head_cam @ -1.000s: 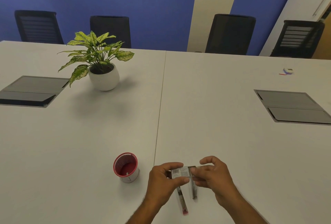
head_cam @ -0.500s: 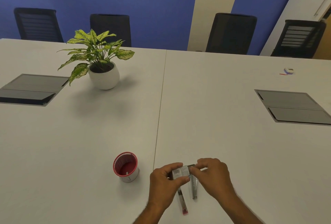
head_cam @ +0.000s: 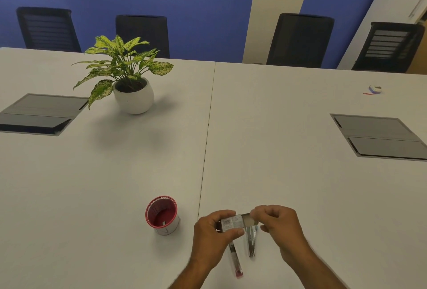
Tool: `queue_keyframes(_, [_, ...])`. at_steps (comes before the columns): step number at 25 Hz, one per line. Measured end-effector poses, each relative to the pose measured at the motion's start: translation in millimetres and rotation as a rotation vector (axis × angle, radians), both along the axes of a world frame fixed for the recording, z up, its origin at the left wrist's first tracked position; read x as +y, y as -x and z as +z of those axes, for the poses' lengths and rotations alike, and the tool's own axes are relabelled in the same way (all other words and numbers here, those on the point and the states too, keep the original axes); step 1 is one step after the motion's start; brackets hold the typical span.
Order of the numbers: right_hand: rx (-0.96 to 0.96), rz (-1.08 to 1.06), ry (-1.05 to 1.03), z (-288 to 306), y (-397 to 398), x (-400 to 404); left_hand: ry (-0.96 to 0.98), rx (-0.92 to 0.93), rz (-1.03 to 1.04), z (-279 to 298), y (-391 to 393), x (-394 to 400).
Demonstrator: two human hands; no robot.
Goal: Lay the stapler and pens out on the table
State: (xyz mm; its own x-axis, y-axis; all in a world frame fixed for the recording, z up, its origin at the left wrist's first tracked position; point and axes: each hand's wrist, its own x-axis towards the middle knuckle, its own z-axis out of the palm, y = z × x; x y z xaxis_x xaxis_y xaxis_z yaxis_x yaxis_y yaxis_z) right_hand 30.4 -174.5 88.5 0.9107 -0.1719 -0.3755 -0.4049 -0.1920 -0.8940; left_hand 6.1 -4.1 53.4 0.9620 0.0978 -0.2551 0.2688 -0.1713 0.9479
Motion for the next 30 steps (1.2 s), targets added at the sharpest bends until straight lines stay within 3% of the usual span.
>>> queue_keyframes(4, [0.046,-0.051,-0.135,-5.0,-2.3,-11.3,-0.110,0.008,-0.091,-29.4,0.1,19.7])
queue_keyframes(12, [0.177,-0.043,-0.238,-31.2,13.7,-7.7,-0.780,-0.075,-0.230,-105.4,25.4,65.4])
queue_keyframes(22, [0.174,0.020,-0.261,-36.7,17.1,-1.3,-0.867,0.090,-0.258,-111.4,29.9,68.5])
queue_keyframes(24, [0.159,0.038,-0.278,-32.9,17.4,-0.3,-0.811,0.030,-0.222,-107.9,29.3,64.6])
queue_keyframes(26, [0.145,0.063,-0.299,-29.0,17.1,0.8,-0.612,-0.085,-0.115,-92.5,28.2,50.9])
queue_keyframes(28, [0.126,0.085,-0.315,-24.9,16.3,3.0,-0.232,-0.065,0.009,-63.7,25.6,29.2])
queue_keyframes(30, [0.101,0.113,-0.313,-19.8,15.6,5.3,0.140,0.081,0.040,-35.6,20.4,9.0])
